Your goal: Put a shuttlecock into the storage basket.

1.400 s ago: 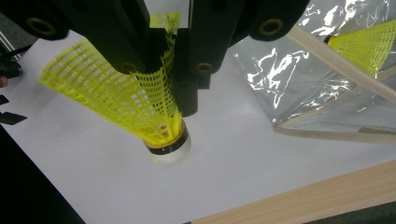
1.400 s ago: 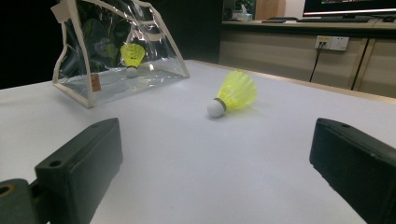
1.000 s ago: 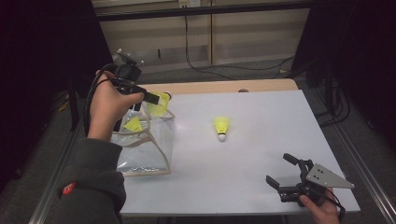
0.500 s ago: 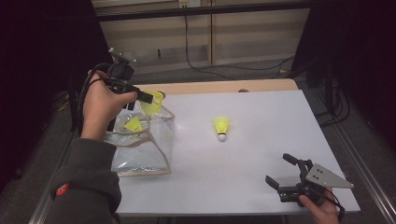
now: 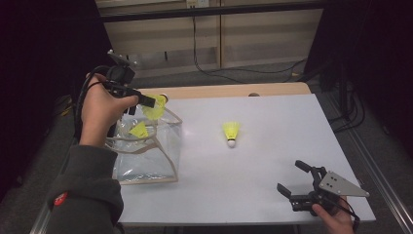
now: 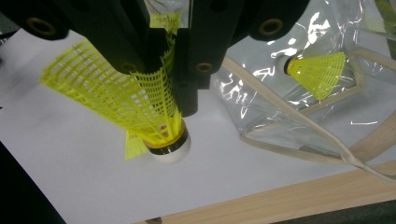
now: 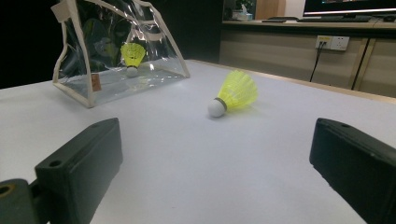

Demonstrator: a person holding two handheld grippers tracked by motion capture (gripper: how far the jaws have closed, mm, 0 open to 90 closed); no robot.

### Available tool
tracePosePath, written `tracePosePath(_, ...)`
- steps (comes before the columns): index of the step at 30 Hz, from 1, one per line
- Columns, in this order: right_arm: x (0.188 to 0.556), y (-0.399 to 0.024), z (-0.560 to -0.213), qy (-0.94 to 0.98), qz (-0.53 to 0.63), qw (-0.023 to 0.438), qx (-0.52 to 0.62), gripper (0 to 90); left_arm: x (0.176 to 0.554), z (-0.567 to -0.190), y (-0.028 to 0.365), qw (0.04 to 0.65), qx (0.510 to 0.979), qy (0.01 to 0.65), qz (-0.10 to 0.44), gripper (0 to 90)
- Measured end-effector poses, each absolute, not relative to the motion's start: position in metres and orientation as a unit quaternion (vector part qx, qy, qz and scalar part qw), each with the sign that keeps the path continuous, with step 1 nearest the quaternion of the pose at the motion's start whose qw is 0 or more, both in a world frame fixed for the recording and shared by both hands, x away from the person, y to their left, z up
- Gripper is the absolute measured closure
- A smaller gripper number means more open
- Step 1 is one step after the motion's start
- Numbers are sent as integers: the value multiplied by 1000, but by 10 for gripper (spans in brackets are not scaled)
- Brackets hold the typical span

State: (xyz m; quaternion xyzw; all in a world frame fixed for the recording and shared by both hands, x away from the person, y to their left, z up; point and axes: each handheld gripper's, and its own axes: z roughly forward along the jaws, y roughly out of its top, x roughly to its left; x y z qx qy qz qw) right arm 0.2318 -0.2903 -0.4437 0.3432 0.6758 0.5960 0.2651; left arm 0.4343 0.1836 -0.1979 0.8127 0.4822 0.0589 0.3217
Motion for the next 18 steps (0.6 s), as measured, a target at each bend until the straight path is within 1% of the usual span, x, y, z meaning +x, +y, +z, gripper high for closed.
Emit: tracePosePath(18,232,-291,-444,676,596,266,342,27,433,-197,192,318,809,490,67,879)
